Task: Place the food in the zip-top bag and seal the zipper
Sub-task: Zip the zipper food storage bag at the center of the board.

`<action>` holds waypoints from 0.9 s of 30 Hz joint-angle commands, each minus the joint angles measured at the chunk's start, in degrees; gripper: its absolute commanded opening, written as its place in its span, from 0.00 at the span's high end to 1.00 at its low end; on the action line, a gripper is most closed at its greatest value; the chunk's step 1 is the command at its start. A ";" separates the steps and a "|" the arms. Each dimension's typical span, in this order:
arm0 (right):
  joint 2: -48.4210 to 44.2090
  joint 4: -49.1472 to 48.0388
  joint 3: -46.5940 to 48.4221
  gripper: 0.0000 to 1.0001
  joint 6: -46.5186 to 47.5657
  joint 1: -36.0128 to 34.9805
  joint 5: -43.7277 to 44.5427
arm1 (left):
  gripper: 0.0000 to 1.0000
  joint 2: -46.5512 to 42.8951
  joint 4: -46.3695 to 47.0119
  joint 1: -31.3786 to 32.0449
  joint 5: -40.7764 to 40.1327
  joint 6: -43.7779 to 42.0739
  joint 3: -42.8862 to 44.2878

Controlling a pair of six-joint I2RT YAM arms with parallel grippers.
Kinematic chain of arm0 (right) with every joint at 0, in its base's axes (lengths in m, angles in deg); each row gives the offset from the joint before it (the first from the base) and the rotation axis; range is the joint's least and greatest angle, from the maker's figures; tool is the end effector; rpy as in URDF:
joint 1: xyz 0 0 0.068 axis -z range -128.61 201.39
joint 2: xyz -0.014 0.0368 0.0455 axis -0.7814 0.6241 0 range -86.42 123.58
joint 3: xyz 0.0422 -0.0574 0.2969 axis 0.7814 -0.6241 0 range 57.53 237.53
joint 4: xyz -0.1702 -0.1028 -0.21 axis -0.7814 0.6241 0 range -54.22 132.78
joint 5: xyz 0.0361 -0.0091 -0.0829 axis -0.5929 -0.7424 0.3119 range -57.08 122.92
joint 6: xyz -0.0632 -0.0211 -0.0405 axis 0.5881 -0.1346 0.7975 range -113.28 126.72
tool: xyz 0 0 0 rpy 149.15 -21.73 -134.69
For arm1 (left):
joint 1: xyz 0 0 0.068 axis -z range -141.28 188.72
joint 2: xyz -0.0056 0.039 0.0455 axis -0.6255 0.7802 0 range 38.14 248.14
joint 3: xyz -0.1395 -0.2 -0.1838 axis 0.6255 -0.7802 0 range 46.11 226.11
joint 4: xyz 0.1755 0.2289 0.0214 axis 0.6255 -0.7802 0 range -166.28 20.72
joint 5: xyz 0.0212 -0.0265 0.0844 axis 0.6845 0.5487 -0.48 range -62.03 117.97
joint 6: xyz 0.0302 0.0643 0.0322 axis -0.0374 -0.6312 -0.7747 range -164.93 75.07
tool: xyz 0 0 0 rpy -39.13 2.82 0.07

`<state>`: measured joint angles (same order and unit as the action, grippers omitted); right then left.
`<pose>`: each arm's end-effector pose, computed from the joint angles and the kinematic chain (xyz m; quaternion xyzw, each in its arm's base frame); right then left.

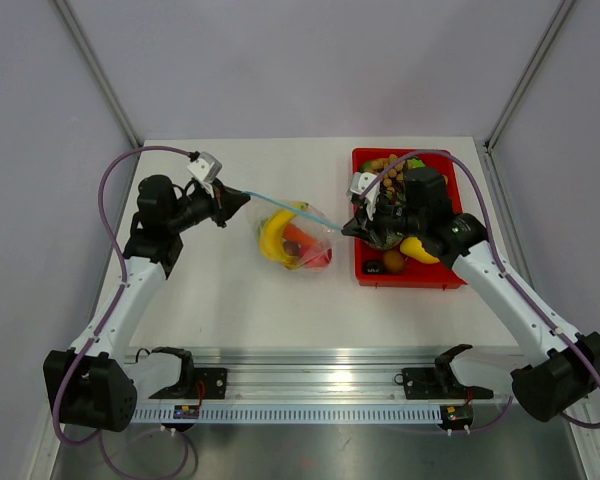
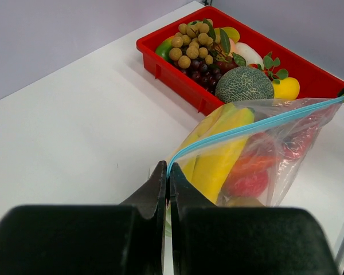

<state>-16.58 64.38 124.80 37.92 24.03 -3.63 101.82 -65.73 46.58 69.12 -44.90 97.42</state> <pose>0.2512 0.1747 0.3744 -0.5388 0.6462 0.2574 0.4752 0.2830 -0.0833 0.3610 0.2767 0.6937 -0.3082 0.5893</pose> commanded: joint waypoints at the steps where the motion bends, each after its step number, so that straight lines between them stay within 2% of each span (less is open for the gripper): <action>1: -4.45 3.39 -1.17 1.00 -0.88 1.25 4.21 | 1.00 -0.84 5.24 -2.23 -5.81 -1.00 3.27; 9: -6.30 2.52 -3.37 1.00 -2.54 1.34 4.57 | 1.00 -0.49 5.85 -2.41 -4.85 -0.39 2.92; 16: 0.53 -6.35 -0.65 1.00 -5.45 1.34 3.33 | 1.00 2.93 8.66 -2.32 -1.77 3.65 4.50; 21: 8.80 -8.29 8.39 1.00 -2.56 1.34 5.09 | 1.00 6.18 10.42 -2.41 -3.26 3.05 7.57; 23: 13.02 -9.35 13.64 1.00 -2.46 1.34 5.18 | 1.00 8.82 9.90 -2.41 -3.44 2.69 11.51; 27: 19.35 -11.02 21.84 1.00 -4.03 1.16 3.87 | 1.00 12.25 11.56 -2.50 -7.82 3.74 16.35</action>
<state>0.73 58.68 139.40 34.53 25.12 0.83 113.12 -61.55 44.30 65.56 -41.82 108.30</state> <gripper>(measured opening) 0.032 0.012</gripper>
